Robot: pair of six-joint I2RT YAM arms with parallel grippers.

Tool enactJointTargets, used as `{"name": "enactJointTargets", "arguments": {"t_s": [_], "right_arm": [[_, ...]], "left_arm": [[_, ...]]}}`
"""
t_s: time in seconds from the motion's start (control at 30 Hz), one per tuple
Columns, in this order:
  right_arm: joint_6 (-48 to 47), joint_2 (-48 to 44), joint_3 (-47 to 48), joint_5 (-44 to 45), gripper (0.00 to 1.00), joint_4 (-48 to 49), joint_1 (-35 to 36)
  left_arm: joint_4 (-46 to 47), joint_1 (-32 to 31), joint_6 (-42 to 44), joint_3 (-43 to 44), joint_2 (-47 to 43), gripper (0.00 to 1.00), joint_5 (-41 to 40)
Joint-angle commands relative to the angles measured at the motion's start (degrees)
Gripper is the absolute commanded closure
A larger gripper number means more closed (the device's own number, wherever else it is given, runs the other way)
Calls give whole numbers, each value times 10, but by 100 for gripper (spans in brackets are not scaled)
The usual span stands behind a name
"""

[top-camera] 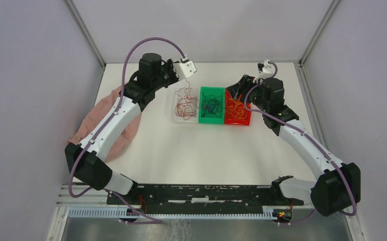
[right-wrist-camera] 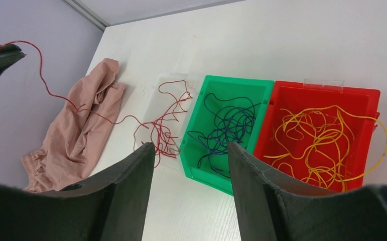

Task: Untangle the cables
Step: Pick up the cable at the center of the board, then place the cable in the bin.

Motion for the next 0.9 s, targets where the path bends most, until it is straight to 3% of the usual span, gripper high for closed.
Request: {"name": "enactJointTargets", "arguments": {"t_s": [0.0,0.2,0.53,0.87], "right_arm": [[4,-10,-5,13,39,10,-1],[-2,-18,-14,19,39,3,-1],[-4,-7,-7,23,40,-4,-1],[6,-4,-7,25,40,-6,-1]], "left_arm": [[59,2,79,-31,10,97,-14],[94,4,111,-40,48,97,-49],[67,100,13,17,41,97,4],[73,69,-10,-16,49,97,22]]}}
